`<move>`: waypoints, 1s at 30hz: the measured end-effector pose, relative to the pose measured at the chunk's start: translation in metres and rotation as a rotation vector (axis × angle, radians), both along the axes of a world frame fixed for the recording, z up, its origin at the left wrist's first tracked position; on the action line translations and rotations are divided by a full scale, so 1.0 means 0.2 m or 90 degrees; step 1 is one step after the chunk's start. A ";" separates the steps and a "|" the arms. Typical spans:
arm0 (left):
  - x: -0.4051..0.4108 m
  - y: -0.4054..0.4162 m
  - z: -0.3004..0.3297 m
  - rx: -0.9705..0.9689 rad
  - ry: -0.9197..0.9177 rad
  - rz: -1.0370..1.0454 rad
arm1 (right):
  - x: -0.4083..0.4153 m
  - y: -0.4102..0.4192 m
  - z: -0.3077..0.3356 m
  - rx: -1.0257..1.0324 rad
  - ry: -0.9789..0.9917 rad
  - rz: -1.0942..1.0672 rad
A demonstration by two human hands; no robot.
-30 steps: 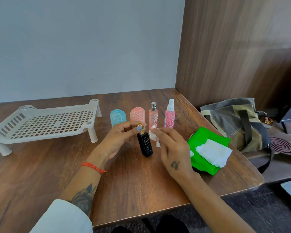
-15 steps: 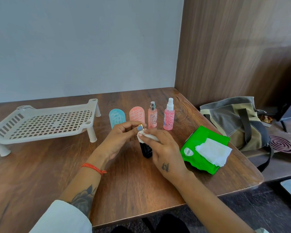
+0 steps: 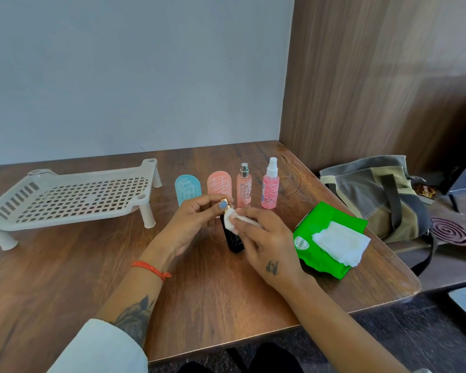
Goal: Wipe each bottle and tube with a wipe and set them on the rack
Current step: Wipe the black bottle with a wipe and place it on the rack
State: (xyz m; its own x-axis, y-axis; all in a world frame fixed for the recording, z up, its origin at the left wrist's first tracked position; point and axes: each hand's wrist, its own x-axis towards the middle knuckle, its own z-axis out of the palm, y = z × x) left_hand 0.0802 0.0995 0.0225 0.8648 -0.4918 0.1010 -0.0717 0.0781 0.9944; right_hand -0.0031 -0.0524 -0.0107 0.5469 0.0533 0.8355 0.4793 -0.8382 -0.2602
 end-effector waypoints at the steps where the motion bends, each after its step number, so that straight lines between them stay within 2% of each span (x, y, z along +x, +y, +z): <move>1: 0.00 0.00 0.00 0.002 0.003 0.004 | 0.00 0.00 0.00 -0.021 0.004 0.000; 7: 0.00 -0.01 -0.01 0.021 -0.004 -0.009 | 0.00 0.01 0.01 -0.044 0.009 -0.006; 19: 0.00 -0.01 0.00 0.003 0.004 0.006 | 0.01 -0.02 0.00 0.090 0.010 -0.037; 26: -0.01 -0.01 0.00 0.003 0.012 0.000 | 0.00 0.01 0.00 -0.048 0.029 0.008; 30: 0.00 0.00 0.00 0.004 0.005 0.008 | 0.01 0.01 -0.01 -0.014 0.022 -0.013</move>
